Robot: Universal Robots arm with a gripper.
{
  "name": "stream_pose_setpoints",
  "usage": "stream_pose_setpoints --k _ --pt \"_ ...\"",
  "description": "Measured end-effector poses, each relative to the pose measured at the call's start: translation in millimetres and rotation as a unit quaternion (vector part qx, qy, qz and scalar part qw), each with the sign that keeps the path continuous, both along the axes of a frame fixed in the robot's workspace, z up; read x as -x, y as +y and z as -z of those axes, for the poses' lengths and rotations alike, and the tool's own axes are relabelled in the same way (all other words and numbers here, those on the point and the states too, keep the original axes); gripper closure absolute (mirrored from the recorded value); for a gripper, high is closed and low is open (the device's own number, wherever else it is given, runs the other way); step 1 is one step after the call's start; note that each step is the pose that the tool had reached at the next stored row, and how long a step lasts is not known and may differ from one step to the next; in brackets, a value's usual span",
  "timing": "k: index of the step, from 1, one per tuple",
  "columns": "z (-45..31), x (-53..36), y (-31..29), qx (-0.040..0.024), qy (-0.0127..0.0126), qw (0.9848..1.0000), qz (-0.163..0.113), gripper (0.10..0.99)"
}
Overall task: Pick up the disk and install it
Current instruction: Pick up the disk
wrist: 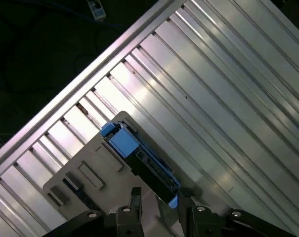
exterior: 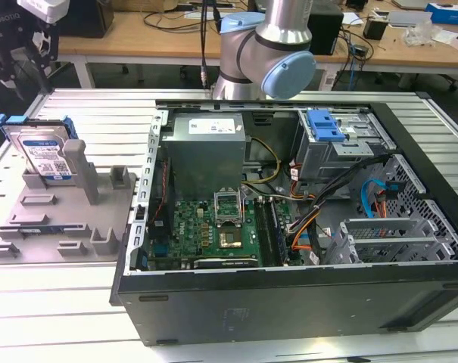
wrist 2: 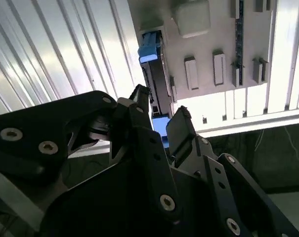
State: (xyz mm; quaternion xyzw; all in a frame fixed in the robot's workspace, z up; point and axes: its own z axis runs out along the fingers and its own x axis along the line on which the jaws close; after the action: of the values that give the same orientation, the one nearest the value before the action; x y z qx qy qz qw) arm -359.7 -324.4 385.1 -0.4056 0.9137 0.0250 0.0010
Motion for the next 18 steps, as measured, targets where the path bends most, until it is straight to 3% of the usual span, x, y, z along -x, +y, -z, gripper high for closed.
stream_pose_setpoints --k 5,6,8,15,17,18 --pt "0.0 0.0 0.0 0.0 0.0 0.9978 -0.066 0.663" --pt "0.0 0.0 0.0 0.0 0.0 0.9951 -0.099 0.663" --pt "0.0 0.0 0.0 0.0 0.0 0.9931 -0.117 0.663" --pt "0.0 0.0 0.0 0.0 0.0 0.9809 -0.195 0.663" --pt "0.0 0.0 0.0 0.0 0.0 0.975 -0.222 0.663" --pt "0.0 0.0 0.0 0.0 0.0 0.9729 -0.231 0.663"
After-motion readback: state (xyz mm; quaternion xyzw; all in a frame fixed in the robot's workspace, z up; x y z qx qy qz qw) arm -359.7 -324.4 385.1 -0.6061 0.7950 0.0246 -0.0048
